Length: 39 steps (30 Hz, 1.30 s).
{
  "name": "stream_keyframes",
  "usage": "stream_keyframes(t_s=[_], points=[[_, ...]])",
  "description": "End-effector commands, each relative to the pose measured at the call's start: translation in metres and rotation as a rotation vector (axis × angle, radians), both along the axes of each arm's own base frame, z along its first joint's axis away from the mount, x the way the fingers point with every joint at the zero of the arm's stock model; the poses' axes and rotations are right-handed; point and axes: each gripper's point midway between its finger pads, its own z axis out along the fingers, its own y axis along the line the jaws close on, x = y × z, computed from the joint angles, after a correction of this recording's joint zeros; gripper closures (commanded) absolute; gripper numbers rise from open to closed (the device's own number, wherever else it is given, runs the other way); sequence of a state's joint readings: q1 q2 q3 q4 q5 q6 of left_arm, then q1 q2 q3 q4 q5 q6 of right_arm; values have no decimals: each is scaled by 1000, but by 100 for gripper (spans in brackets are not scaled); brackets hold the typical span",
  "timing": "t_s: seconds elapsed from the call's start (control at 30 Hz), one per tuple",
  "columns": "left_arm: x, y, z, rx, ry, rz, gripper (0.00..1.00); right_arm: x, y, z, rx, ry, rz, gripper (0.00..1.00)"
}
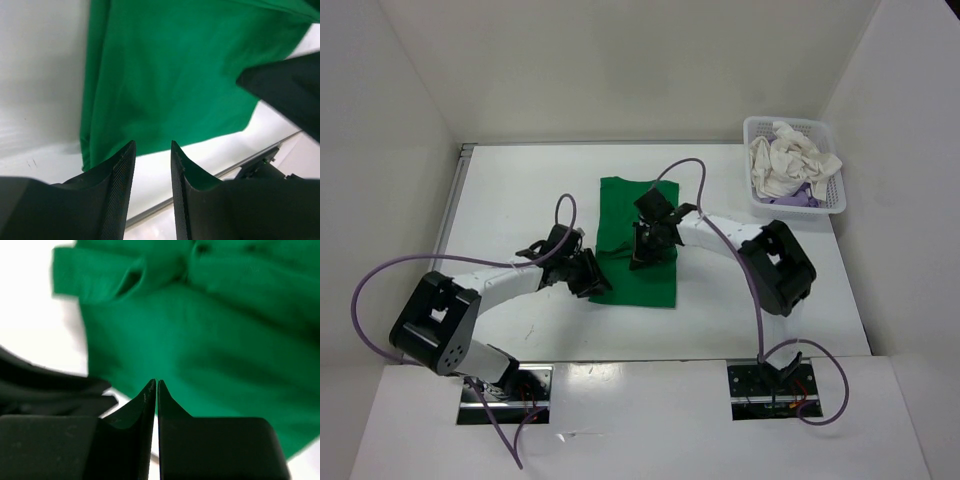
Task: Fold and stack the t-shirts
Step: Fold the folded rectangular tshirt in 1/3 of the way, then grab one side of the 2/3 rectangular tshirt with both arms
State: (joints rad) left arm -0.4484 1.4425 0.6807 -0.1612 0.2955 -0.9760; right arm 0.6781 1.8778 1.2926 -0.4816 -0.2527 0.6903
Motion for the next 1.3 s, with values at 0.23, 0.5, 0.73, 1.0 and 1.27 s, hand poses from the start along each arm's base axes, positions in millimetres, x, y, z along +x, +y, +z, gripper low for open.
stream_keyframes(t_s=[0.23, 0.5, 0.73, 1.0, 1.27], points=[[-15, 8, -20, 22, 26, 6, 56, 59, 15, -21, -84, -93, -10, 89], [-22, 17, -11, 39, 5, 22, 48, 124, 11, -3, -99, -233, -121, 89], [-6, 22, 24, 49, -98, 37, 44, 113, -2, 32, -56, -264, -142, 87], [-4, 50, 10, 59, -63, 92, 44, 0, -47, 34, 62, -139, -85, 90], [-12, 42, -15, 36, 20, 44, 47, -80, -92, -7, 91, 22, -222, 53]])
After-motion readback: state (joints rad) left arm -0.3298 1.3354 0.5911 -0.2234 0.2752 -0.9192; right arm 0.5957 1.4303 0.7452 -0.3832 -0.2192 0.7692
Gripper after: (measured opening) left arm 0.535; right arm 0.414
